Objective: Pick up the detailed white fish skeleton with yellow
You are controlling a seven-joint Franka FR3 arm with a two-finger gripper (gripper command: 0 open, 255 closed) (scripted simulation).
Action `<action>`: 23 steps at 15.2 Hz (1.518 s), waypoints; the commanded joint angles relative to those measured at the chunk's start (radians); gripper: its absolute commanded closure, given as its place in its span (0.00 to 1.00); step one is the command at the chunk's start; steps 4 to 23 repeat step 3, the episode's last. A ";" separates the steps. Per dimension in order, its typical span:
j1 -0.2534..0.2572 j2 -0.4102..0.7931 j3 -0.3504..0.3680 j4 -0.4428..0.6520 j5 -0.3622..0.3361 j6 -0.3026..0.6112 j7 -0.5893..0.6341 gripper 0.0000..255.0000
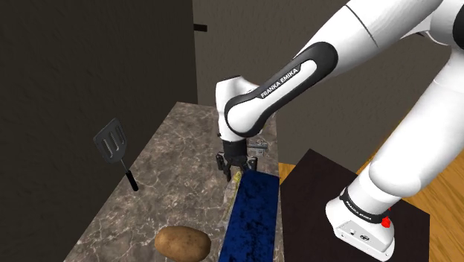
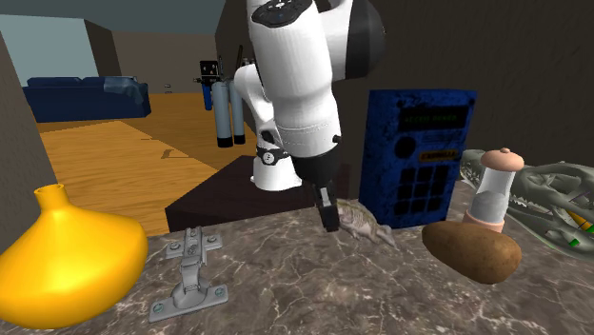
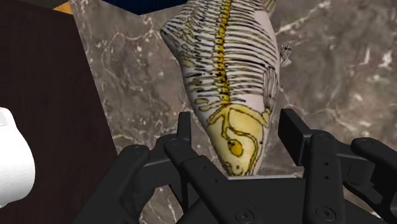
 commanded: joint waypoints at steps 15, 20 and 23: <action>-0.002 -0.034 0.001 0.007 0.016 -0.038 -0.006 1.00; -0.002 -0.034 0.001 0.007 0.016 -0.038 -0.006 1.00; -0.002 -0.034 0.001 0.007 0.016 -0.038 -0.006 1.00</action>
